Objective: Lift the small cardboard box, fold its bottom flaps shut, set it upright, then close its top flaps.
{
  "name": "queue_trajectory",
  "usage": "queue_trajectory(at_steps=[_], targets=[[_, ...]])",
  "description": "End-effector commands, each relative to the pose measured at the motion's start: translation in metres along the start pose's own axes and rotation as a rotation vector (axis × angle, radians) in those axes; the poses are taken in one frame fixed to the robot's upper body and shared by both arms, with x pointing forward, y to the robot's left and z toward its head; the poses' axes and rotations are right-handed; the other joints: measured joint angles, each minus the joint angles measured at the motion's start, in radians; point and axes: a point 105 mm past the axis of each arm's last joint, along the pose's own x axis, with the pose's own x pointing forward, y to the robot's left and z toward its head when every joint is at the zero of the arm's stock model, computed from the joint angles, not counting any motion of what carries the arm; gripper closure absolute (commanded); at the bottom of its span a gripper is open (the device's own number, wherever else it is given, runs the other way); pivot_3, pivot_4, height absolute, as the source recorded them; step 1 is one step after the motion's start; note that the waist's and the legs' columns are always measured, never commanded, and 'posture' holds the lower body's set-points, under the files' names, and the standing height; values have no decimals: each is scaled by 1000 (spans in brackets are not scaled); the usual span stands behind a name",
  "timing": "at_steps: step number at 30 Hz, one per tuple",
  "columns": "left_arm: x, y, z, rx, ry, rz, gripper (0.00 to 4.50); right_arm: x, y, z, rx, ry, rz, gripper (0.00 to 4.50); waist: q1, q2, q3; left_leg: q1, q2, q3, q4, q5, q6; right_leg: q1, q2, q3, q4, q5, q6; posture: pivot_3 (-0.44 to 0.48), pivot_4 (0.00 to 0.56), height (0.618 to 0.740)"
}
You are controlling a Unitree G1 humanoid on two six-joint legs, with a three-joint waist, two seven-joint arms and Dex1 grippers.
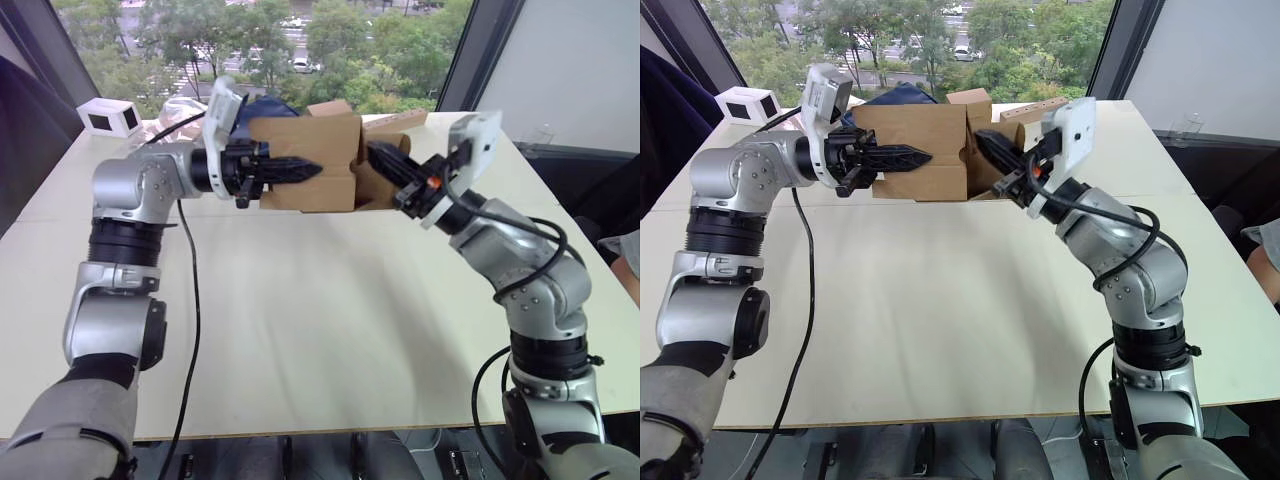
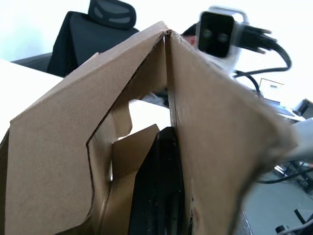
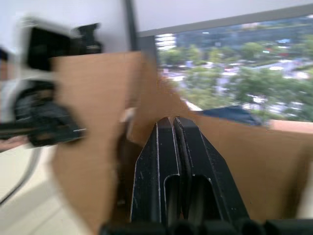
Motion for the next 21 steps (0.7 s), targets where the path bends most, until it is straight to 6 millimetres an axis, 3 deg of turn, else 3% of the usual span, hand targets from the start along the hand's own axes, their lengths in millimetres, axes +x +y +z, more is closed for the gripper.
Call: queue_trajectory(at_steps=[1,15,21], targets=[[0,-6,9,42,2,-23,4500,0,11,11,-35,-41,43,4457,0,0,0,0,0,0,0,0,0,0,0,0,0,0,0,0,150,740],[5,-10,2,29,13,-59,4500,8,19,12,-47,-57,88,4457,-1,0,0,0,0,0,0,0,0,0,0,0,0,0,0,0,150,740],[3,-3,6,39,-13,-16,4500,-7,25,10,-102,9,121,4457,2,0,0,0,0,0,0,0,0,0,0,0,0,0,0,0,150,740]])
